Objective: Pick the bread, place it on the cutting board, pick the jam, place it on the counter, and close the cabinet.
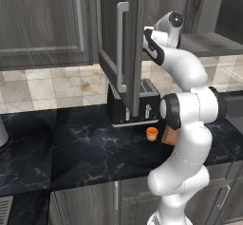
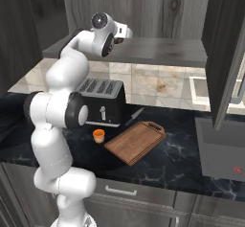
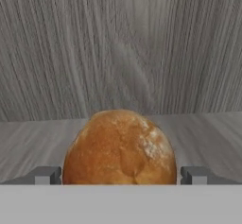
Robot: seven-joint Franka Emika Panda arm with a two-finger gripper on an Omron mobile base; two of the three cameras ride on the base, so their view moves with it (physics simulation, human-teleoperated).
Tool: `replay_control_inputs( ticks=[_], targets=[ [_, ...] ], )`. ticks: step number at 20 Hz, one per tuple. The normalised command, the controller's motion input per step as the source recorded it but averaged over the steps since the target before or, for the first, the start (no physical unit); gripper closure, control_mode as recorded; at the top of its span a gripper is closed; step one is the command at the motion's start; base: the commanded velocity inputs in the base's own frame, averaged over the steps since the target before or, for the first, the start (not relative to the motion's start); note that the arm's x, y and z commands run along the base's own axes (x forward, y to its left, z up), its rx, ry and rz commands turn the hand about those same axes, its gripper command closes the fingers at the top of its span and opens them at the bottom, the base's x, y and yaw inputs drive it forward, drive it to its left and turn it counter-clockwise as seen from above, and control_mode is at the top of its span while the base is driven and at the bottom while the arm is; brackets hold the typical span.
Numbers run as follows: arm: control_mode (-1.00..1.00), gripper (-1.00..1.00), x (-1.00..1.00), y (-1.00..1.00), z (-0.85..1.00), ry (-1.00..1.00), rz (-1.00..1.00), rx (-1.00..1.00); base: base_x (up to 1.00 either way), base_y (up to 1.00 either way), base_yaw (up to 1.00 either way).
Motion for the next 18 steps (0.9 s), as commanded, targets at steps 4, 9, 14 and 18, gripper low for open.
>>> replay_control_inputs(
  ticks=[4,9,14,18],
  targets=[
    [-1.00,-1.00,0.27,0.00,0.00,0.03,0.00,0.00,0.00,0.00,0.00],
    [-1.00,1.00,0.19,0.02,0.00,0.07,0.00,0.00,0.00,0.00,0.00],
    [-1.00,1.00,0.02,0.03,0.00,0.07,0.00,0.00,0.00,0.00,0.00],
    [-1.00,1.00,-0.01,0.00,0.00,0.00,0.00,0.00,0.00,0.00,0.00]
  ],
)
